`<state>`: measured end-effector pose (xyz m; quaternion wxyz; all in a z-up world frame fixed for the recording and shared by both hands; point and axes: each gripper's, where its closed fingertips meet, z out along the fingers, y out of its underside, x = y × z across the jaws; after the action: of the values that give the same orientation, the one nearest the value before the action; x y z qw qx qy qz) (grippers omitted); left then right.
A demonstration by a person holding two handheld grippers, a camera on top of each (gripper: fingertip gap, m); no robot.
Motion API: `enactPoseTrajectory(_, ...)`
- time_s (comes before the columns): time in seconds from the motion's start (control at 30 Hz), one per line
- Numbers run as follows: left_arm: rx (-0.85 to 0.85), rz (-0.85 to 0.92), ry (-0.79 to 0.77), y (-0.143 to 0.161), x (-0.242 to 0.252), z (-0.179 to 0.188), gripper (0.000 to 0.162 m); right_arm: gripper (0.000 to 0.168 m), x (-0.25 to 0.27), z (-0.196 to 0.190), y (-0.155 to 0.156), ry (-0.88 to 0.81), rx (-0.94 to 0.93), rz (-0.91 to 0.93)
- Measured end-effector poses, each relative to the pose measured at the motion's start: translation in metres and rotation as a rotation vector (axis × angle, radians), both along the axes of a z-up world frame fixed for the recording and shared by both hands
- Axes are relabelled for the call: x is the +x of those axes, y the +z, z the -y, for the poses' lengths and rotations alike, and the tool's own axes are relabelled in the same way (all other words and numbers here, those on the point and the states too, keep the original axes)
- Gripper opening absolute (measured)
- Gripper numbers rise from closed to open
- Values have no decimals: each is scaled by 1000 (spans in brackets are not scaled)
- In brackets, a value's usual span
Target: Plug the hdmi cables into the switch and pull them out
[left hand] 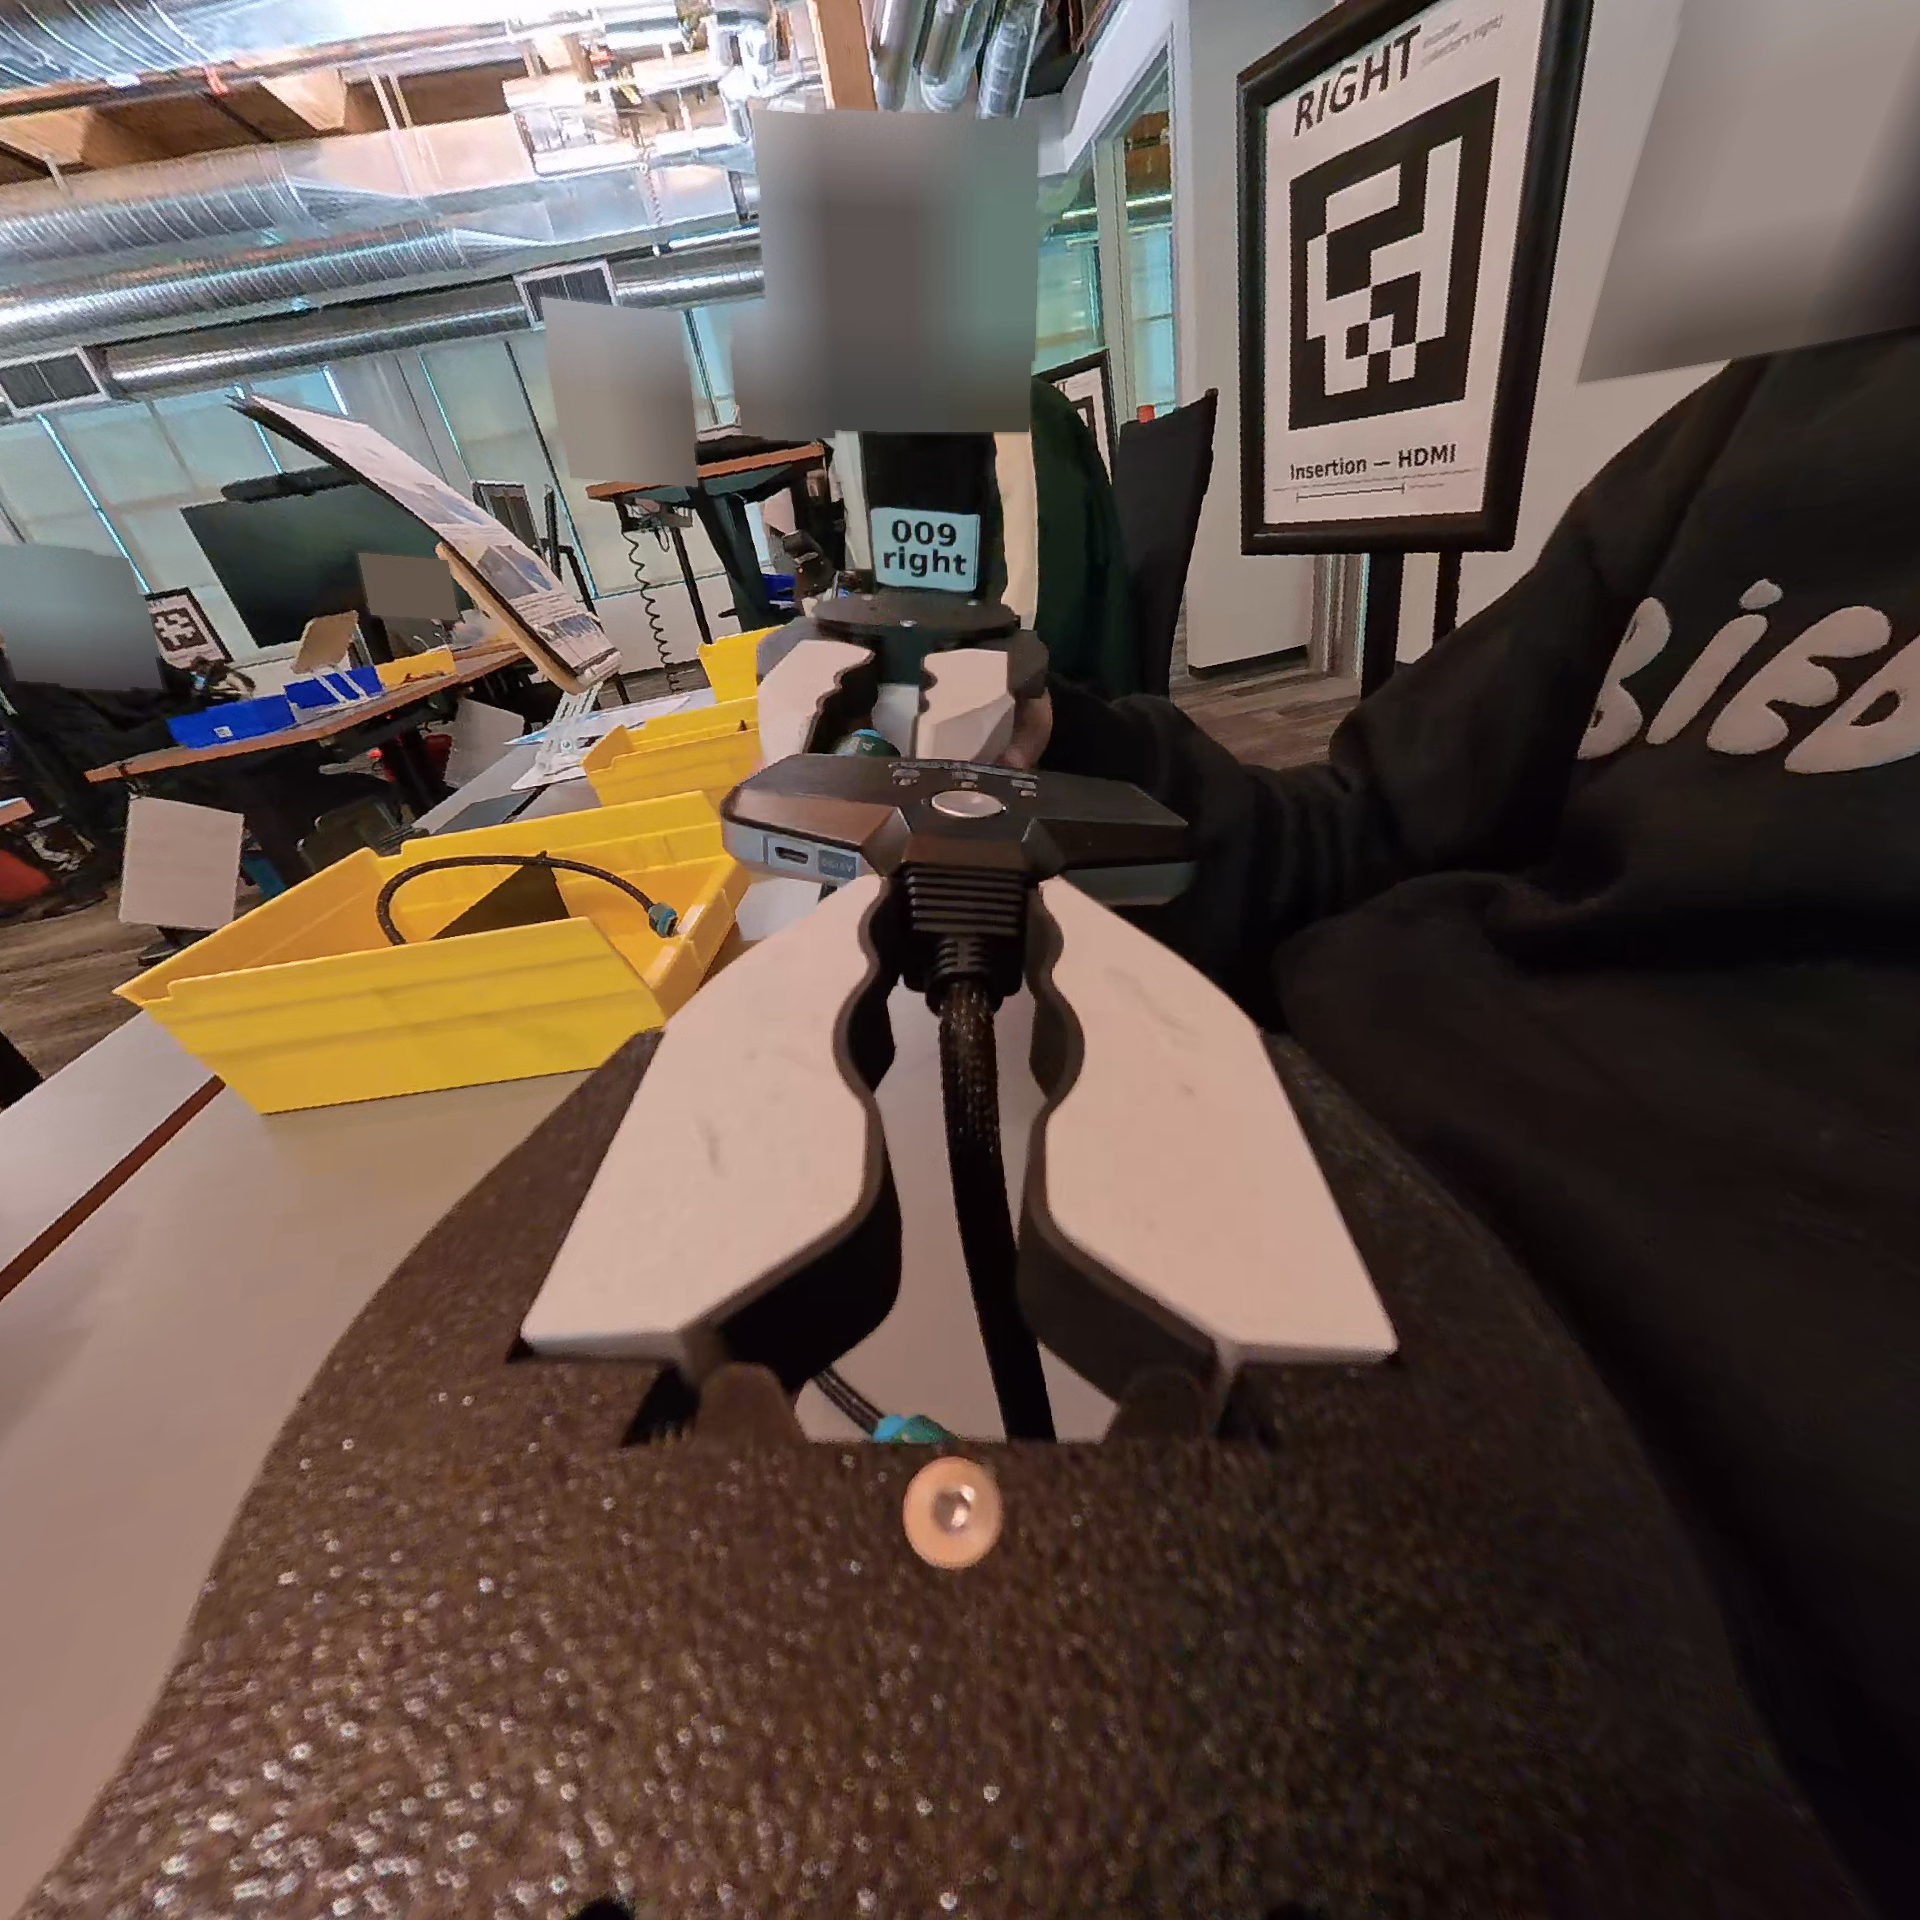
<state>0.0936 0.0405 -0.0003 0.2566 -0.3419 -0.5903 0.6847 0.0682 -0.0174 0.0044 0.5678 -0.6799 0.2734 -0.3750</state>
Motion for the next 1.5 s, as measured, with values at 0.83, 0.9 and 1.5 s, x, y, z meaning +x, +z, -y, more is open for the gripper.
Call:
enactPoseTrajectory(0.83, -7, 25, 85, -2, 4, -2, 22, 23, 10, -2, -1, 96, 98, 87)
enactPoseTrajectory(0.9, -9, 3, 86, -1, 6, -4, 22, 23, 12, -3, 1, 91, 96, 102)
enactPoseTrajectory(1.5, 17, -32, 143, -3, 15, -12, 22, 23, 25, -10, -7, 167, 154, 124)
